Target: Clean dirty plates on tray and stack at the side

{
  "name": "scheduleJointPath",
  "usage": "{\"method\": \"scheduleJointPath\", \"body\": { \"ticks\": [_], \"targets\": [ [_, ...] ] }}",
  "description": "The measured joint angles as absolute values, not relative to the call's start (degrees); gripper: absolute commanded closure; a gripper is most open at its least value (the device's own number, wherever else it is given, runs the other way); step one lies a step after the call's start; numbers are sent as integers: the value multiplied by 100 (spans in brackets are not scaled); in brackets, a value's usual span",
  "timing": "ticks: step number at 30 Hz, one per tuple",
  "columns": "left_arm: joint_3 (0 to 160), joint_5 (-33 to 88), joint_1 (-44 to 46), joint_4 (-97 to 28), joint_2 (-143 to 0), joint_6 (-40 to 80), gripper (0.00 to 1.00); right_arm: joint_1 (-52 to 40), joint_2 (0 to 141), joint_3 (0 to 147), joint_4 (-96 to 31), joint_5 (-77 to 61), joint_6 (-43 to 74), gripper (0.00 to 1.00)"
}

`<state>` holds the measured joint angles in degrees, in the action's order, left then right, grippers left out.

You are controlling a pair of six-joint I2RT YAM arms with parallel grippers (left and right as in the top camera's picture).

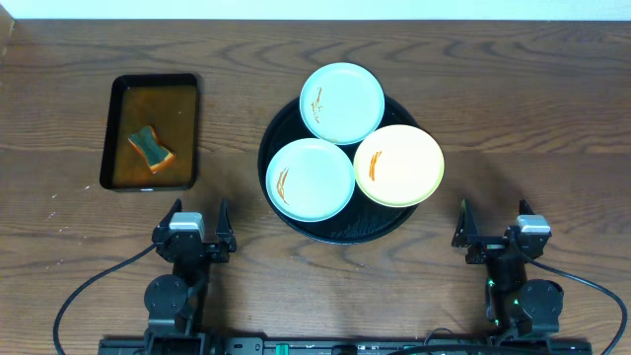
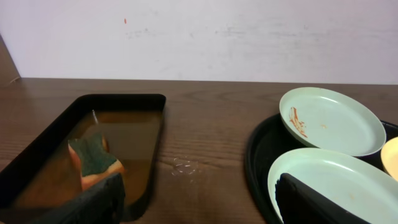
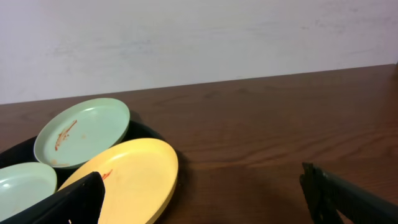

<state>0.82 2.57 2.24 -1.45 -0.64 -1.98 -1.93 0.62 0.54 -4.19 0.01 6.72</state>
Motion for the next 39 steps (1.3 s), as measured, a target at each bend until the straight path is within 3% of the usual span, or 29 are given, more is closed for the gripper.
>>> {"method": "scheduleJointPath", "body": {
  "ticks": [10, 16, 18, 21, 25, 31, 35, 39],
  "targets": [
    [82, 329, 224, -99, -64, -110, 22, -193, 62, 51, -419, 1, 672, 1],
    [36, 2888, 193, 873, -89, 1284, 22, -193, 64, 51, -416, 1, 672, 1],
    [45, 3992, 193, 1964, -108, 1688, 22, -193, 73, 51, -414, 1, 672, 1],
    [370, 4659, 172, 2108, -119, 2021, 22, -193, 73, 51, -419, 1, 672, 1],
    [2102, 4515, -246, -526, -751, 1520, 22, -193, 71, 51, -414, 1, 672, 1],
    [5929, 2547, -902, -4925, -3406, 364, 21, -193, 78, 45, -403, 3, 672, 1],
    [7843, 2477, -928, -6311, -5229, 119, 22, -193, 86, 43, -405, 3, 672, 1],
    [8840, 2143, -932, -6589, -6410, 231, 22, -193, 84, 43, -401, 3, 672, 1]
  ]
}}
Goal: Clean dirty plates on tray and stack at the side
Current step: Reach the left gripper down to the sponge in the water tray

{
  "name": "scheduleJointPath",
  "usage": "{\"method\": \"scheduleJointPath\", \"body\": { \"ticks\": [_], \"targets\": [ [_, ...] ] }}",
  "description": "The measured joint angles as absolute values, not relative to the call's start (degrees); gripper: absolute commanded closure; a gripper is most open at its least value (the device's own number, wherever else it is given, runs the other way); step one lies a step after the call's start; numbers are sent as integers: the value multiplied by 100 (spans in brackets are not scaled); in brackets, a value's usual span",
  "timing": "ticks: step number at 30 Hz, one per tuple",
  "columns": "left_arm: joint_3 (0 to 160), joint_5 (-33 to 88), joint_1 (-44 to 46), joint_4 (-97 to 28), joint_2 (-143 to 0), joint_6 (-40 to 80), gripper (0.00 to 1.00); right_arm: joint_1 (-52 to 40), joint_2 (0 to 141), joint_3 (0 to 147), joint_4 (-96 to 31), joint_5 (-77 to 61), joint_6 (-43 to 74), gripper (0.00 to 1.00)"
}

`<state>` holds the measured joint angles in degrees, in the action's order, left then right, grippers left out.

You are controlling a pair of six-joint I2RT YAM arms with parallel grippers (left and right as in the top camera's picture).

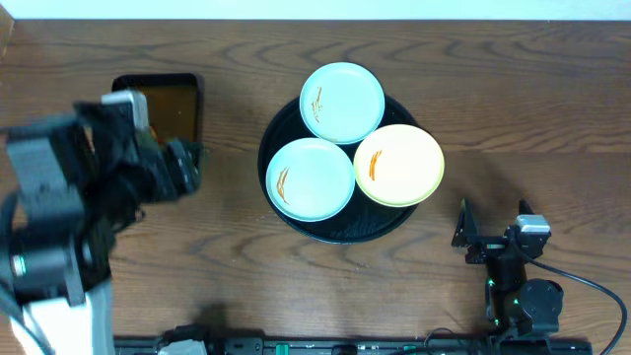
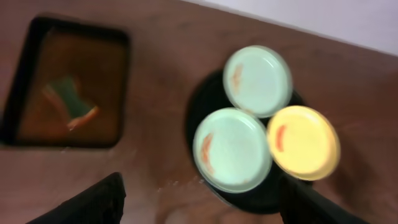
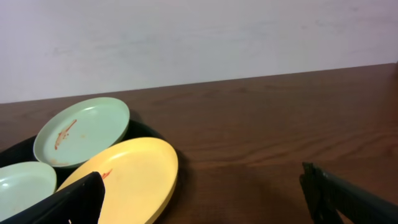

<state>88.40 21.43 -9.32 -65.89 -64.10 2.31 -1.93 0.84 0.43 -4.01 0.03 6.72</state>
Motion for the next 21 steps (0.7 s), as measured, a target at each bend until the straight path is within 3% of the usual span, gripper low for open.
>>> {"method": "scheduleJointPath", "body": {
  "ticks": [4, 8, 16, 21],
  "targets": [
    [10291, 1072, -930, -7583, -7902, 646, 21, -193, 86, 40, -401, 3, 672, 1],
    [10890, 290, -969, -7367, -9078, 921, 21, -193, 86, 40, -401, 3, 672, 1],
    [10901, -60, -1612, -6759, -11004, 2364, 23, -193, 84, 40, -401, 3, 672, 1],
    [10901, -84, -1953, -6617, -11891, 2604, 24, -193, 84, 40, -403, 3, 672, 1]
  ]
}}
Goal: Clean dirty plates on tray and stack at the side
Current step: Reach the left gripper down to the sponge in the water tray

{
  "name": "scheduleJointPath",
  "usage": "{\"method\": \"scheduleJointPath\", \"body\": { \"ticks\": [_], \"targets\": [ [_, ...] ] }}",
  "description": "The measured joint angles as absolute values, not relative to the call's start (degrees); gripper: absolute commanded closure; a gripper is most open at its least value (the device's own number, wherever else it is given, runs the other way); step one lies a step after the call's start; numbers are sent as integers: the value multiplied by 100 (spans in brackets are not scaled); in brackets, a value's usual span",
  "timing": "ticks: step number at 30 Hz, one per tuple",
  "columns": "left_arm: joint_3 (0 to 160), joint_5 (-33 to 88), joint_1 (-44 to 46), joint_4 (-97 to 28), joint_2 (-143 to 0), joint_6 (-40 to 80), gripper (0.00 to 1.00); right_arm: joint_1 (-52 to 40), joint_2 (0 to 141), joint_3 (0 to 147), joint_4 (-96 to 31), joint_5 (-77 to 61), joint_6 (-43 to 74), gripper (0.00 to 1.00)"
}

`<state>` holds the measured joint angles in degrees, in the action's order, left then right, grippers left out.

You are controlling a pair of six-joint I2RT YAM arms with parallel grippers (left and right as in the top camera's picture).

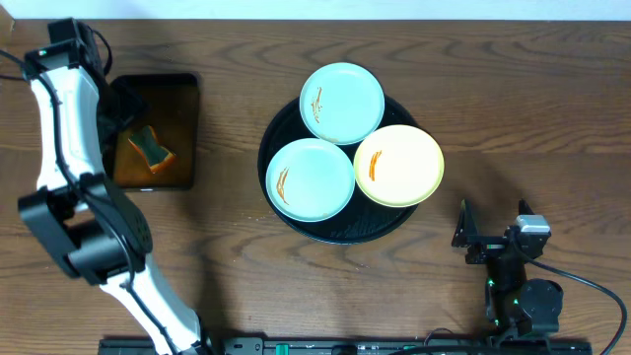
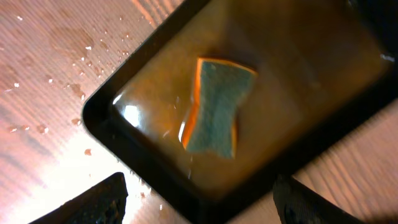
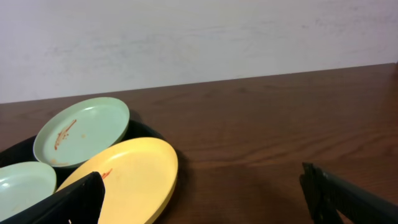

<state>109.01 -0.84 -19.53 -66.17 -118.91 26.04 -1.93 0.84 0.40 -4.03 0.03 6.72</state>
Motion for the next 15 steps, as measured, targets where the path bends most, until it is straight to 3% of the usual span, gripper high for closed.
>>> {"method": "scheduleJointPath", "body": {
  "ticks": [2, 5, 11, 15],
  "targets": [
    [10901, -58, -1962, -6488, -12143, 2460, 25, -193, 84, 40, -401, 3, 672, 1],
    [10901, 36, -1935, -6309, -12527, 2191, 32, -193, 84, 40, -401, 3, 672, 1],
    [10901, 137, -1940, -6123, -13220, 1944, 34, -193, 84, 40, -403, 3, 672, 1],
    [10901, 137, -1940, -6106, -13450, 1922, 49, -193, 84, 40, -403, 3, 672, 1]
  ]
}}
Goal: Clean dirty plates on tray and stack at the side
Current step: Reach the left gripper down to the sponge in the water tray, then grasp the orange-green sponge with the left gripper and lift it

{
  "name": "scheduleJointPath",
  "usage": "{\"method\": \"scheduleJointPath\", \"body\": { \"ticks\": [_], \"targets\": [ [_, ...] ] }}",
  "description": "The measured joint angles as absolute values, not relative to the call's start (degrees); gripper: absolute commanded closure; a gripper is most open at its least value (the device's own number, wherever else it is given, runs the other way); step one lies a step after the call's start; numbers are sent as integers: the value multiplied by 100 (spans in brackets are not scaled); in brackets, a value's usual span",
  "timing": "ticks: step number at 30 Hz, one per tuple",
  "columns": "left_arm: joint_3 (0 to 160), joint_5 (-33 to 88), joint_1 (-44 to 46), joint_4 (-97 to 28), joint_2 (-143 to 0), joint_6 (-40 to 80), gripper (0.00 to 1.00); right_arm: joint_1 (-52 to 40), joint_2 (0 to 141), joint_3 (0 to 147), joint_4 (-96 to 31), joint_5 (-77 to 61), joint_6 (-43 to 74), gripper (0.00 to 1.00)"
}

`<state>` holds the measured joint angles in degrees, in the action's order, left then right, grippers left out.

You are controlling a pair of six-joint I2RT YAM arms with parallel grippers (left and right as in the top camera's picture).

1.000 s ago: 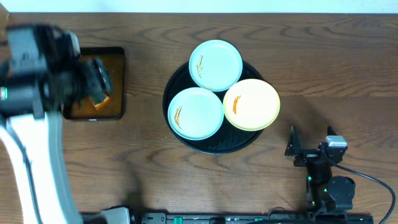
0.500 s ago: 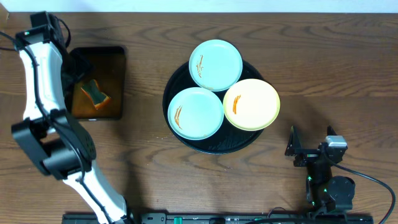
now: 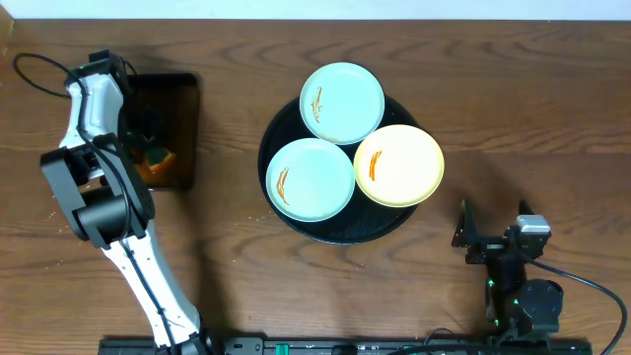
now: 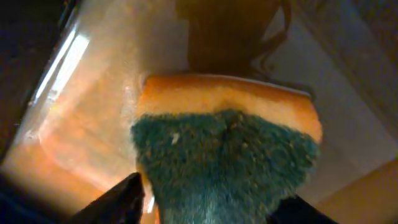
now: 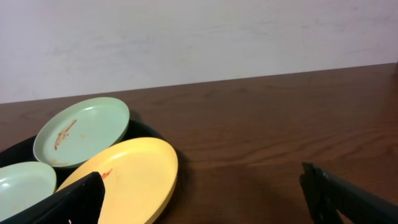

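Three dirty plates sit on a round black tray [image 3: 335, 229]: a green plate [image 3: 342, 103] at the back, a green plate [image 3: 310, 178] at the front left and a yellow plate [image 3: 398, 165] at the right, each with orange streaks. The sponge [image 4: 224, 149], green scrub pad on an orange body, lies in brown water in the rectangular black tray [image 3: 182, 99]. My left gripper [image 4: 211, 208] is low in that tray, open, one finger on each side of the sponge. My right gripper [image 5: 202, 205] rests open at the front right, away from the plates.
The yellow plate [image 5: 124, 180] lies just left of and beyond my right gripper, with bare wood to its right. My left arm [image 3: 94, 187] stretches along the table's left side. A white wall runs behind the table.
My left gripper has dropped from well above the water tray to right over the sponge, which now fills its view. The plates and right arm have not moved.
Both grippers first rested open at the table's front edge. Then my left arm was raised over the left side, looking down on both trays. After that it was above the water tray, and now it straddles the sponge. The right arm stayed still.
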<state>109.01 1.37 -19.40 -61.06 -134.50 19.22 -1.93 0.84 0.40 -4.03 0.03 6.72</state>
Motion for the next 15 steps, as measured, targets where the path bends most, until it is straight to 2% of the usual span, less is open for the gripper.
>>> {"method": "scheduleJointPath", "body": {
  "ticks": [2, 5, 7, 15],
  "targets": [
    [10901, 143, -1940, -6084, -13458, 1898, 56, -193, 84, 40, -401, 3, 672, 1],
    [10901, 156, -1940, -6062, -13458, 1876, 81, -193, 84, 40, -403, 3, 672, 1],
    [10901, 154, -1940, -6132, -13458, 1874, 91, -193, 84, 40, -401, 3, 672, 1],
    [10851, 228, -1940, -6171, -12822, 1835, 92, -193, 84, 40, -403, 3, 672, 1]
  ]
}}
